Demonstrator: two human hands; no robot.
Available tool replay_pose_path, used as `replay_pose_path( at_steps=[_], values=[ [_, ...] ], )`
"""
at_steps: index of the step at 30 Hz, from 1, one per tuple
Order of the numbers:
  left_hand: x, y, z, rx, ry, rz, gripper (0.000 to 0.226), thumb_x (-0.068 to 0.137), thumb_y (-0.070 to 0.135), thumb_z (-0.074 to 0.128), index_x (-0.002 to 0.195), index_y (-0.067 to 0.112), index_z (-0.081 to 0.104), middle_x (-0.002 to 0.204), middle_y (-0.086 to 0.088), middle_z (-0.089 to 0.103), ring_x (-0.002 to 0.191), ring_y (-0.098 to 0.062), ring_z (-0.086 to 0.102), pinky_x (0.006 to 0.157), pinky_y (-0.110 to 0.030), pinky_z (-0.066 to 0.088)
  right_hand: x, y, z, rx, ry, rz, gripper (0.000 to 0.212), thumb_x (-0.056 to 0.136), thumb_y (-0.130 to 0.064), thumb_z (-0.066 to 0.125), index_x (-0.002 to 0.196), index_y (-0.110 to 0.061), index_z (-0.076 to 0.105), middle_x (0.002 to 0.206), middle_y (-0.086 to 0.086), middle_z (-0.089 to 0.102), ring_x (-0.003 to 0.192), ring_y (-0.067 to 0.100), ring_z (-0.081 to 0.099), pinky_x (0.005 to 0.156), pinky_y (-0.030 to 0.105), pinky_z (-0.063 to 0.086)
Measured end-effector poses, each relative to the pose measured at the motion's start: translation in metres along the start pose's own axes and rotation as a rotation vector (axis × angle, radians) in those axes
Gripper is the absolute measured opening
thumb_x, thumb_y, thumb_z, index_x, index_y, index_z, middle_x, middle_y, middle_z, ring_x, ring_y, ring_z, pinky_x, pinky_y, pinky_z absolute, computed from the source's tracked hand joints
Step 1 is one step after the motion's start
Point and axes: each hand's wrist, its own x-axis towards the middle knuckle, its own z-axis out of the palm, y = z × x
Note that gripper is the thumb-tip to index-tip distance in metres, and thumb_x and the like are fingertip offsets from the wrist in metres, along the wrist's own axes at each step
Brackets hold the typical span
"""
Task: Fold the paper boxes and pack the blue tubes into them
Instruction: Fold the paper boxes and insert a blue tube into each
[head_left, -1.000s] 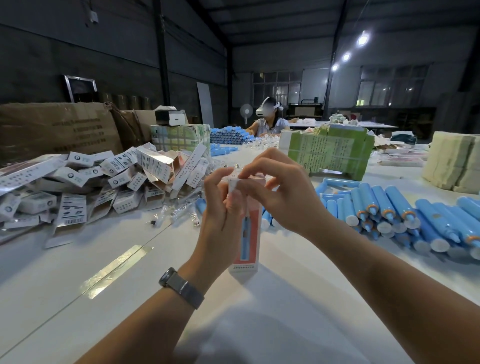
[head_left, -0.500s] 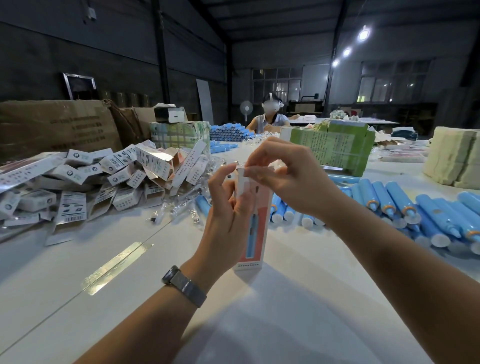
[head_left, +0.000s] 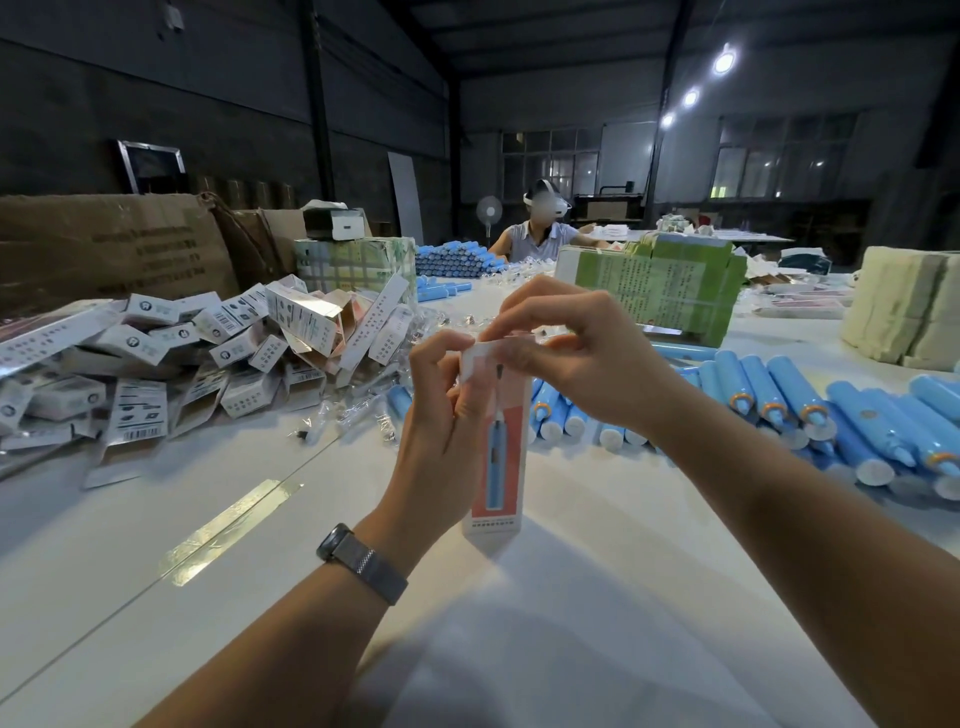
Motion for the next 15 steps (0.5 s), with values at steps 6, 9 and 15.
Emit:
replay_pose_path(
  at_steps=[6,9,15],
  values=[
    [0.0005,0.0013,-0.0020,0.019,0.021,-0.044,0.017,0.105,0.030,0.033,0.109,0.047,0.031,0.100,0.006,0.062,0.085,-0.019,0.069,0.072,-0.033,0.061,-0.0062,0.0042,0.0061,0.066,0.084,0.069,0.025,0.079,-0.007,0.080,0.095,-0.015,0.062,0.099,0.003,0.068,0.088,0.021,0.066,0.070,0.030,0.059],
    [0.0010,0.0001,-0.0012,0.024,0.029,-0.049,0.008,0.104,0.031,0.032,0.111,0.035,0.031,0.098,0.008,0.061,0.083,-0.018,0.069,0.070,-0.031,0.061,-0.0082,0.0060,0.0080,0.109,0.121,0.062,0.022,0.077,-0.006,0.080,0.089,-0.014,0.064,0.098,0.005,0.070,0.087,0.022,0.069,0.071,0.031,0.059],
    [0.0006,-0.0009,-0.0007,0.032,0.034,-0.041,0.007,0.105,0.030,0.033,0.111,0.034,0.032,0.094,0.005,0.060,0.079,-0.017,0.068,0.067,-0.030,0.060,-0.0092,0.0075,0.0080,0.009,0.153,0.016,0.015,0.077,-0.009,0.081,0.085,-0.012,0.068,0.097,0.002,0.072,0.088,0.017,0.069,0.069,0.026,0.057]
  ],
)
